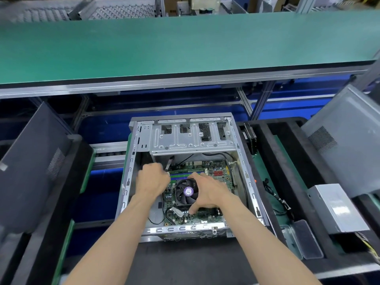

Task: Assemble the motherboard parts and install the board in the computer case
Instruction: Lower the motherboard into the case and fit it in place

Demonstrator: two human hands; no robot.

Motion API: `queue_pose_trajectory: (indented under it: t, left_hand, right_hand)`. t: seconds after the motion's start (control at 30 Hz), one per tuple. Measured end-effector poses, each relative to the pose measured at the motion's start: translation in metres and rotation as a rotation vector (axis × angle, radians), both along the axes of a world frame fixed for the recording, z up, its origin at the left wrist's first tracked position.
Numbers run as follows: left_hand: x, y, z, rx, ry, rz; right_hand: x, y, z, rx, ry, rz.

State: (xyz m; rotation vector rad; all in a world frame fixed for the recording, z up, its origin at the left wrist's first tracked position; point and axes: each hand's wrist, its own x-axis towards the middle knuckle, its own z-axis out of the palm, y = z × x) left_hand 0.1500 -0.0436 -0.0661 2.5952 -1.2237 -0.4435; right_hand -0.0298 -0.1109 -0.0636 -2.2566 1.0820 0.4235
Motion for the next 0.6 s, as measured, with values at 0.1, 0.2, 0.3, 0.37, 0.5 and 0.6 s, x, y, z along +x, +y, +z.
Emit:
queue_pose_trajectory:
  t: [0.1, 0.2, 0.3, 0.37, 0.5, 0.6]
  left_hand:
    - [-0.006, -0.002, -0.005, -0.032, 0.200, -0.084]
    - [-0.004, -0.005, -0.014, -0.059, 0.219, -0.073]
    - [-0.001, -0.015, -0.019, -0.068, 0.114, -0.160]
    - [-0.004, -0.026, -0.021, -0.084, 0.102, -0.226]
    - [-0.012, -0.041, -0.029, 0.119, -0.003, -0.352]
    - [-0.010, -0.043, -0.033, 0.182, -0.005, -0.341]
  right_hand:
    - [0.000, 0.000, 0.000, -0.008, 0.005, 0.001]
    - [0.001, 0.000, 0.000, -0.009, 0.007, 0.005]
    - [0.001, 0.000, -0.001, -0.025, 0.013, 0.017]
    - [0.001, 0.001, -0.001, -0.032, 0.016, 0.021]
    - [0.000, 0.000, -0.002, -0.036, 0.011, 0.029]
    - [0.000, 0.000, -0.003, -0.034, 0.001, 0.028]
